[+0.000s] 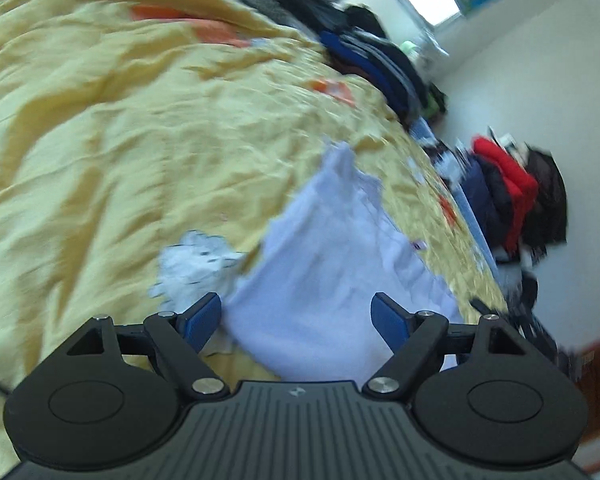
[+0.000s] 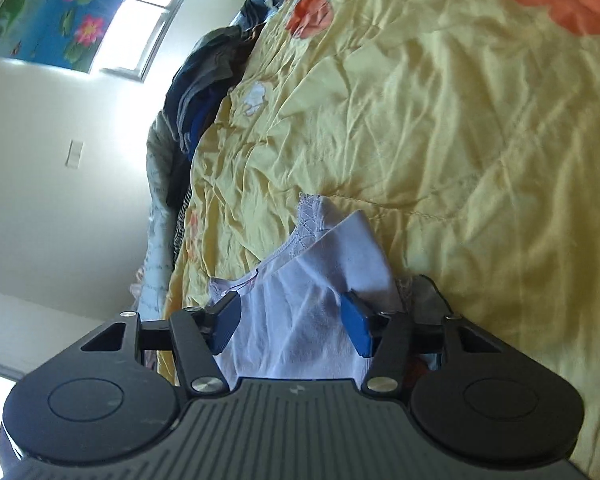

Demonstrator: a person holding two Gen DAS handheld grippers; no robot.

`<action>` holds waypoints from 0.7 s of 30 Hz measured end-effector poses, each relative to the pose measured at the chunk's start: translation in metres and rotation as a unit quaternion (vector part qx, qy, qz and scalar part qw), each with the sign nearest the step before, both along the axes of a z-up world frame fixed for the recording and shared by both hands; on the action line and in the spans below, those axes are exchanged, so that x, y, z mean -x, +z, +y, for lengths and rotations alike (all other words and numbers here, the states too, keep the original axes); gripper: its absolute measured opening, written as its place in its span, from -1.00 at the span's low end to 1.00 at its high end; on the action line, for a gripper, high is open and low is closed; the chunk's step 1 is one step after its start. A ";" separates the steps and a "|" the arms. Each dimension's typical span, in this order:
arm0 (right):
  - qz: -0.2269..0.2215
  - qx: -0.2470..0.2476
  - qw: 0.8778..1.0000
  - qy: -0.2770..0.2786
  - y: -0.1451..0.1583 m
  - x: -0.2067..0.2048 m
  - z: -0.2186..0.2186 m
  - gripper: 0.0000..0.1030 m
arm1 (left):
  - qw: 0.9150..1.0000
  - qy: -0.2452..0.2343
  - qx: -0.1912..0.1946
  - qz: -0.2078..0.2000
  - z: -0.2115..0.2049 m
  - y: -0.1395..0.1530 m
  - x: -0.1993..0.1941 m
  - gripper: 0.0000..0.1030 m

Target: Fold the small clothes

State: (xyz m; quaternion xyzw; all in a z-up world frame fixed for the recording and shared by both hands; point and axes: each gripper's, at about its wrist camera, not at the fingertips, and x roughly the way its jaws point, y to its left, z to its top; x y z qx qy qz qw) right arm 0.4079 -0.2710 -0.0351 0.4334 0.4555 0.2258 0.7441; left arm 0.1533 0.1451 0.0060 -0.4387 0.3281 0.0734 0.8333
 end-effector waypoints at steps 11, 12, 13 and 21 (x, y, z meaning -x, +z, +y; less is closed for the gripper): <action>-0.073 -0.028 0.995 0.056 0.008 0.159 0.010 0.30 | 0.993 0.075 0.094 0.020 0.008 -0.011 0.024 0.60; -0.082 -0.015 0.995 0.061 0.008 0.169 0.012 0.29 | 0.992 0.073 0.101 0.020 0.007 -0.011 0.020 0.60; -0.095 0.001 0.993 0.068 0.009 0.176 0.015 0.29 | 0.991 0.067 0.113 0.016 0.007 -0.012 0.014 0.60; -0.145 0.070 0.983 0.090 0.001 0.209 0.018 0.32 | 0.984 0.101 0.142 0.026 0.001 -0.018 -0.004 0.60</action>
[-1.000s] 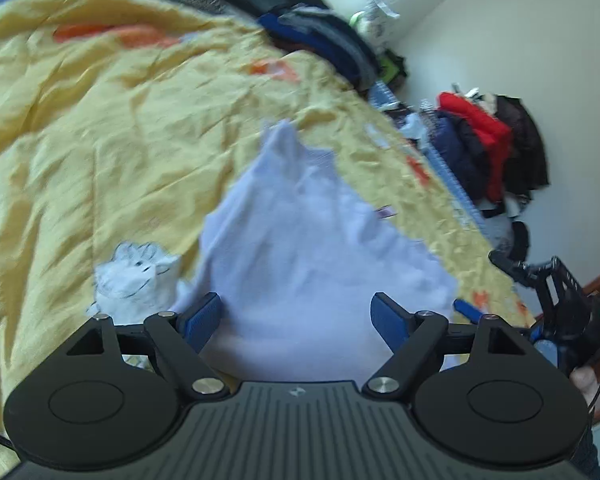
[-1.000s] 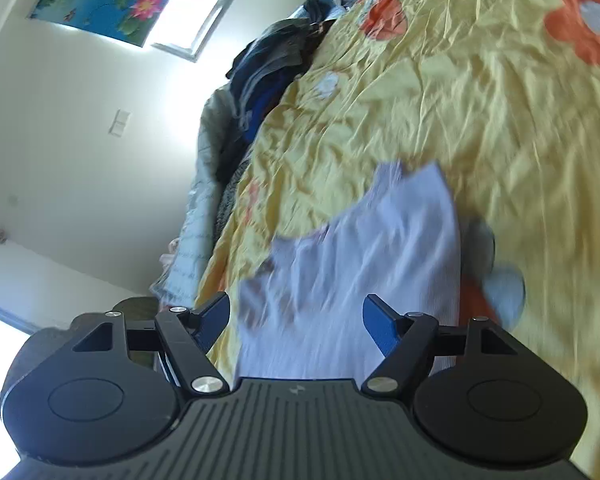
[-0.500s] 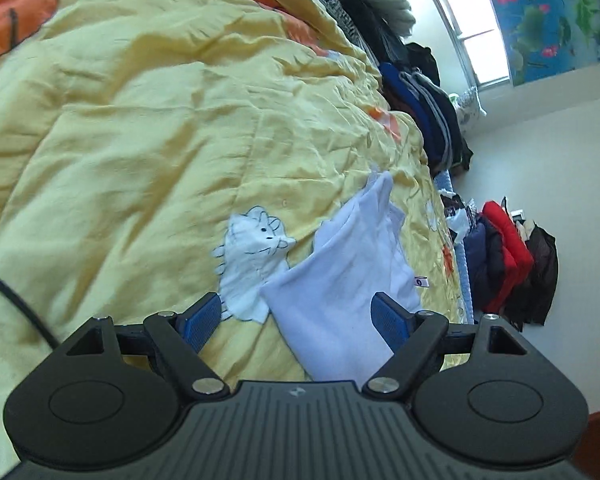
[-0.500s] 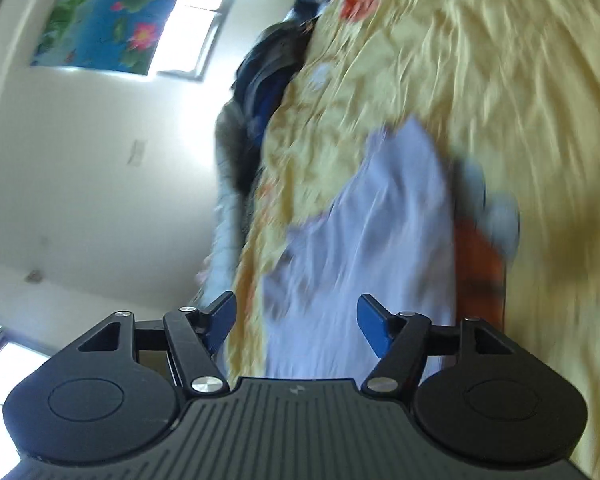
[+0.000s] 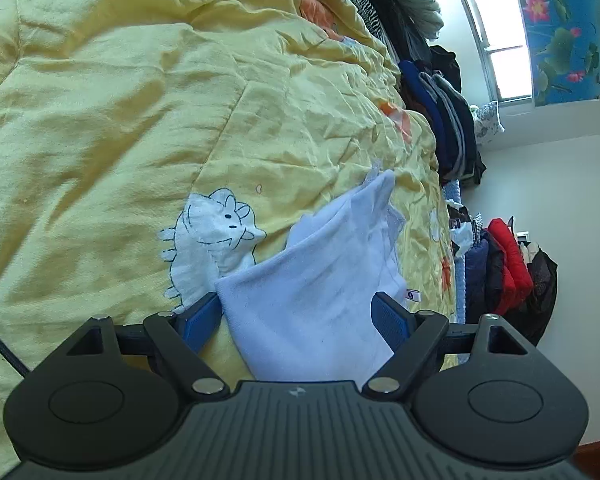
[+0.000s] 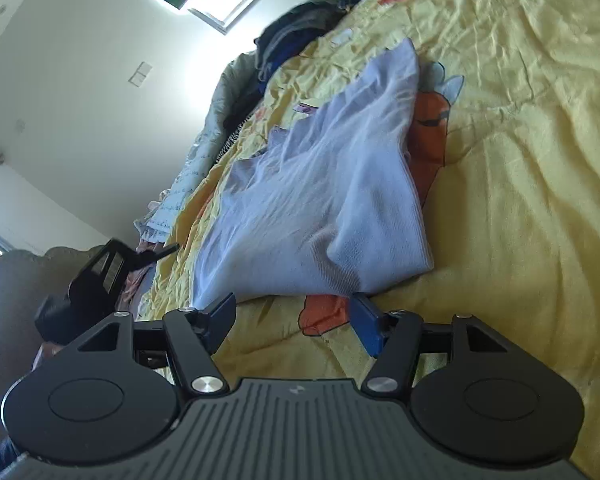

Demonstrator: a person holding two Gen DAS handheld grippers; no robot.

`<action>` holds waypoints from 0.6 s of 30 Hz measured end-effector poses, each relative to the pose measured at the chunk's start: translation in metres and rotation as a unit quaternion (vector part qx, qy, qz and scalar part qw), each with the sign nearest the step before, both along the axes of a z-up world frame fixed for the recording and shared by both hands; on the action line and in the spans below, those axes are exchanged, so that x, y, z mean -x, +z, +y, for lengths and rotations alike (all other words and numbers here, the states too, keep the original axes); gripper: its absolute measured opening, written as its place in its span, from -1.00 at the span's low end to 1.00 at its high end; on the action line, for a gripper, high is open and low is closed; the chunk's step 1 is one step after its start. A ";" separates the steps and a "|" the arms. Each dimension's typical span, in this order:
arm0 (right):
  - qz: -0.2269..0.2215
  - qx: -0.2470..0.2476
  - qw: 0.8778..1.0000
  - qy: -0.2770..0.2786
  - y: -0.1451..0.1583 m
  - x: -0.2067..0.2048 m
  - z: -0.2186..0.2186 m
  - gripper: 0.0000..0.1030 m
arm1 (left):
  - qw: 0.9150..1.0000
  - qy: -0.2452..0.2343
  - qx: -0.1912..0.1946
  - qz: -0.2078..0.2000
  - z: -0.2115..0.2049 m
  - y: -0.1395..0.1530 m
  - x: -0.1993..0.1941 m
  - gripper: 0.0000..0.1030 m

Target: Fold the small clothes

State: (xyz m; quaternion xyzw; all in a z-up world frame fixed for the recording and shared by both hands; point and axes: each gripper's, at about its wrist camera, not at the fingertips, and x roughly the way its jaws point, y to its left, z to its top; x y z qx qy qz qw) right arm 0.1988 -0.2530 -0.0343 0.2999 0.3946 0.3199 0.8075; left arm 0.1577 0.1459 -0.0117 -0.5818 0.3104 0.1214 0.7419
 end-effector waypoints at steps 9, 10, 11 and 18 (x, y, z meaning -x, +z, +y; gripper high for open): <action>-0.053 0.006 0.999 0.008 -0.001 0.016 0.001 0.44 | 0.958 -0.052 -0.270 0.079 -0.056 0.024 -0.029 -0.31; -0.053 0.000 0.999 0.008 -0.001 0.015 0.001 0.44 | 0.956 -0.052 -0.278 0.083 -0.057 0.023 -0.030 -0.45; -0.053 -0.007 0.999 0.009 -0.002 0.015 -0.002 0.44 | 0.957 -0.045 -0.275 0.083 -0.056 0.023 -0.029 -0.50; -0.040 -0.075 0.996 -0.006 -0.009 0.014 -0.019 0.38 | 0.942 -0.055 -0.325 0.056 -0.078 0.054 -0.040 -0.78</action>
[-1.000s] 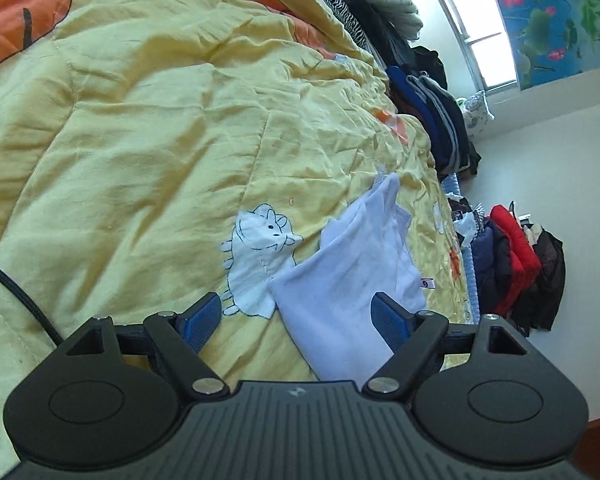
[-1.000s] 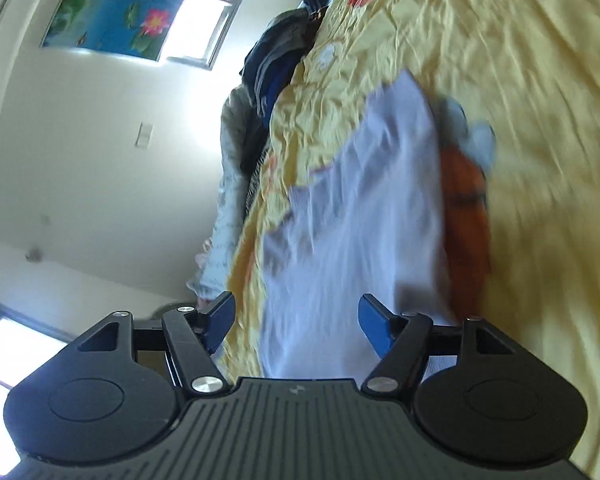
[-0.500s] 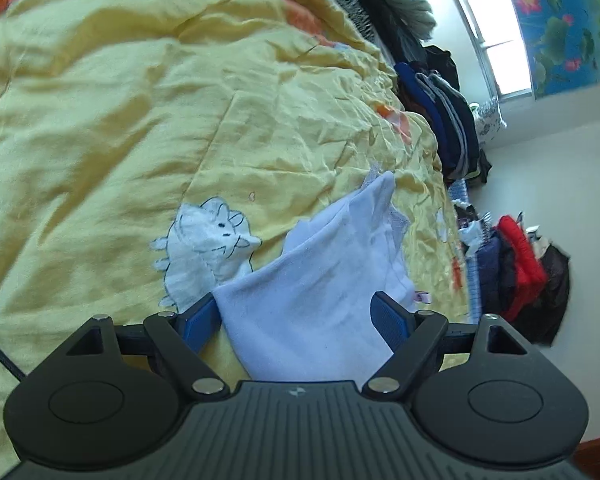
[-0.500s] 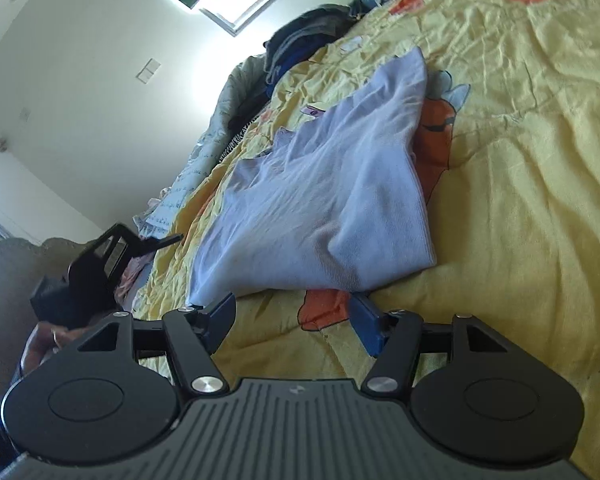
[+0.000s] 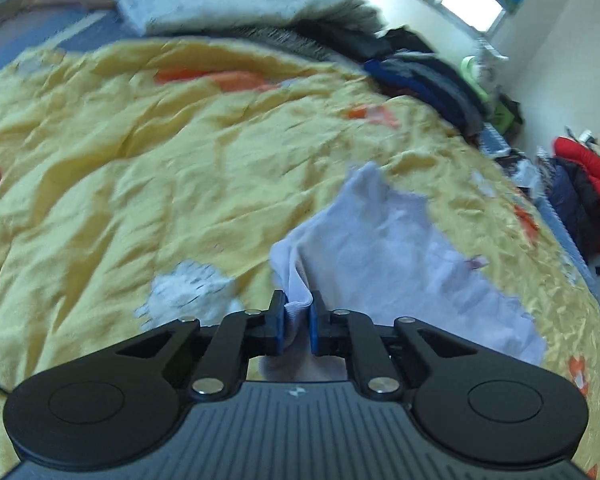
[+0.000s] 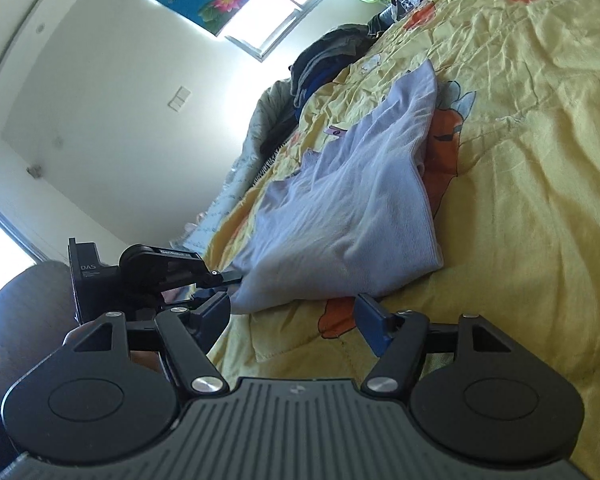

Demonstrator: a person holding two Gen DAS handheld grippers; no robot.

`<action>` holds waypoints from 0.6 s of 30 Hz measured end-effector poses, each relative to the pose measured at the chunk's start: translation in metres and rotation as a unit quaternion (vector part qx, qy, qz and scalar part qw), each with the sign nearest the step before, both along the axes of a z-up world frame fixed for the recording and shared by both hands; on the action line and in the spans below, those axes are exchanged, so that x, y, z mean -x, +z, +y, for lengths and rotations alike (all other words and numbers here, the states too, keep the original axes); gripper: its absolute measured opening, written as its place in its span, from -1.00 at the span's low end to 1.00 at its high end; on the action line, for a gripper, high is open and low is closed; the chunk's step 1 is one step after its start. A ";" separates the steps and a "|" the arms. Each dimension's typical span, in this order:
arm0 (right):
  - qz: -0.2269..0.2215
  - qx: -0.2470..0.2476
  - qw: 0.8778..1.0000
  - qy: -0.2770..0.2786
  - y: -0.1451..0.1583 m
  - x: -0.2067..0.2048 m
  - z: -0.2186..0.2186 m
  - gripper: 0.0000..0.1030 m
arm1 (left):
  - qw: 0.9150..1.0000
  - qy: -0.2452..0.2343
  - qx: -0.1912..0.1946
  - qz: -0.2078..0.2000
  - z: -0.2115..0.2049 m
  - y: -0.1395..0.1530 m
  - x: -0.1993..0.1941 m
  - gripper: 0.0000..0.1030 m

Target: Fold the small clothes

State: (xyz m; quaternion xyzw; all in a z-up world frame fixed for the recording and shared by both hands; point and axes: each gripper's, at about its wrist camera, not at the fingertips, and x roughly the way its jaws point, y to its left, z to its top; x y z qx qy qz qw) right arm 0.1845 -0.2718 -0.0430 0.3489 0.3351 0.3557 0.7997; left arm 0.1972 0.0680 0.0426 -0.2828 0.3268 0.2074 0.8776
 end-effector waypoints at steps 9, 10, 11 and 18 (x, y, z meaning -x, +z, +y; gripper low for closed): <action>-0.013 -0.039 0.993 -0.108 0.024 0.039 -0.049 0.26 | 0.942 -0.269 -0.159 -0.125 -0.144 0.055 -0.006 -0.89; -0.010 -0.037 0.991 -0.131 0.025 0.041 -0.059 0.27 | 0.926 -0.310 -0.166 -0.136 -0.162 0.053 -0.003 -0.89; -0.002 -0.034 0.988 -0.148 0.023 0.042 -0.066 0.29 | 0.912 -0.347 -0.166 -0.140 -0.180 0.050 0.001 -0.89; 0.032 -0.003 0.982 -0.185 0.007 0.033 -0.088 0.33 | 0.936 -0.343 -0.042 -0.066 -0.157 0.016 0.016 -0.81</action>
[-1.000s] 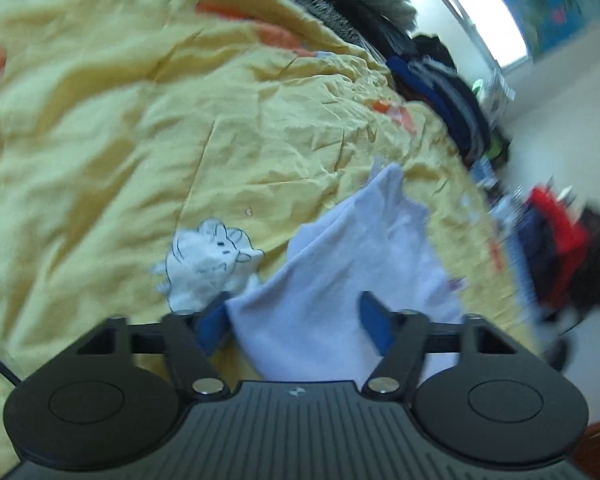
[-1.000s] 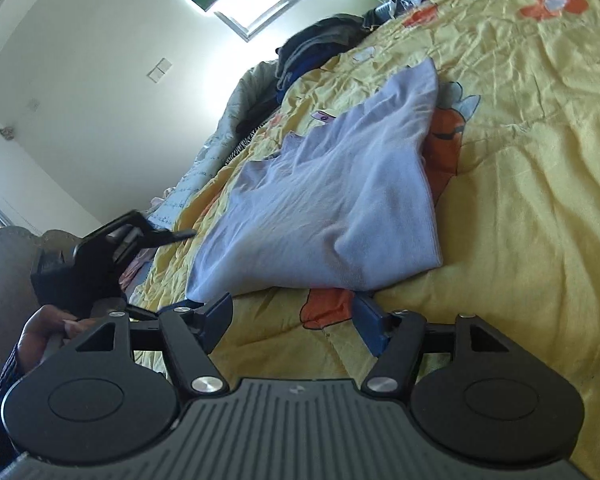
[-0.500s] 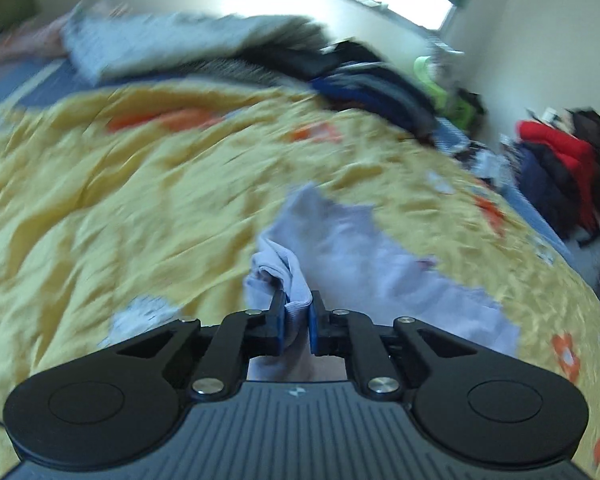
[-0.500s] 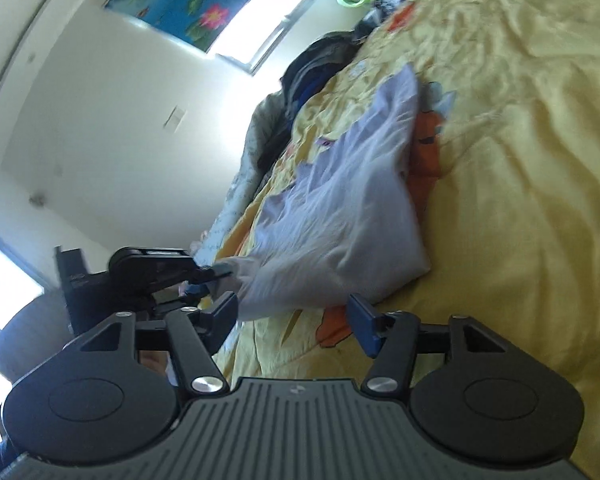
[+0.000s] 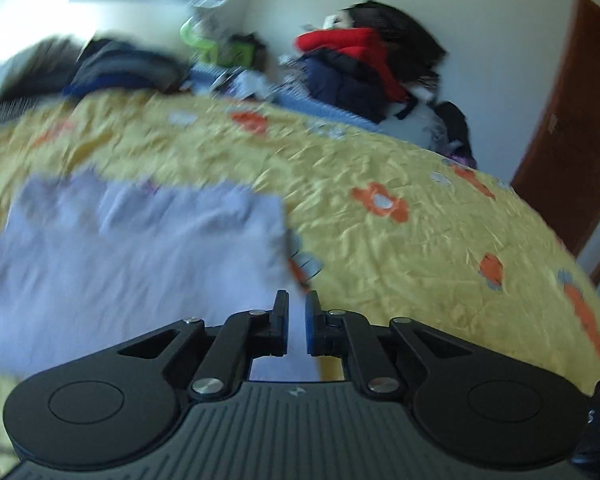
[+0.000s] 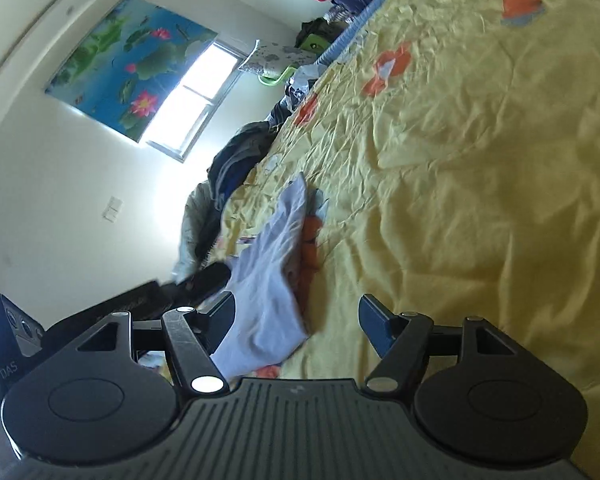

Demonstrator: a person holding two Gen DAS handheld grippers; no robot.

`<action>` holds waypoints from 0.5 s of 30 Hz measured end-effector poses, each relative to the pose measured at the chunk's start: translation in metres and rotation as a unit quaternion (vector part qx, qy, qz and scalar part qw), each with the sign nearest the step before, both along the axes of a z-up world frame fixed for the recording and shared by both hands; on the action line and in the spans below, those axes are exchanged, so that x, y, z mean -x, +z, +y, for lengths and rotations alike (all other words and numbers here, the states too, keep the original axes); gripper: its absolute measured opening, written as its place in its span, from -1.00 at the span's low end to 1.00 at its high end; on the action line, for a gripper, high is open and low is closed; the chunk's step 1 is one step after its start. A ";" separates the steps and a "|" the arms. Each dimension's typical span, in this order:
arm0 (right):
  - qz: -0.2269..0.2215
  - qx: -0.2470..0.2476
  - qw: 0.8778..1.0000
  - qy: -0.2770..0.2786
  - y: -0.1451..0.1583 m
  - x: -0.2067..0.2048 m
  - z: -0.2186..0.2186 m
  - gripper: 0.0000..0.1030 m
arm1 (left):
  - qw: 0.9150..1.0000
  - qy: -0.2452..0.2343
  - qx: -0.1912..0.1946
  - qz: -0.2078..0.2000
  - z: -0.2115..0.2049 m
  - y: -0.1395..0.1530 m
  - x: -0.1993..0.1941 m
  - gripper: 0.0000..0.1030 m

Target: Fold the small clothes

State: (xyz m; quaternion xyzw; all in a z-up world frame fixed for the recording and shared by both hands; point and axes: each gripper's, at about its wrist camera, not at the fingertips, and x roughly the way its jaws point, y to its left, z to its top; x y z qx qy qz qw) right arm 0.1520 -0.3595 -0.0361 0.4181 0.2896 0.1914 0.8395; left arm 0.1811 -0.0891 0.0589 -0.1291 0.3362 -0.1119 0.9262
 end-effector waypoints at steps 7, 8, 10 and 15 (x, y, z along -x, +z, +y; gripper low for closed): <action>-0.012 0.055 0.997 0.048 -0.007 -0.004 0.021 0.37 | 0.943 0.264 0.202 0.030 0.152 -0.022 0.043 0.78; -0.016 0.061 0.997 0.053 -0.007 -0.003 0.023 0.37 | 0.934 0.286 0.210 0.021 0.166 -0.022 0.047 0.78; -0.017 0.058 0.996 0.060 -0.007 -0.002 0.024 0.37 | 0.916 0.334 0.222 0.031 0.186 -0.025 0.050 0.78; -0.019 0.059 0.996 0.061 -0.007 -0.002 0.024 0.42 | 0.872 0.377 0.292 0.109 0.204 -0.056 0.051 0.76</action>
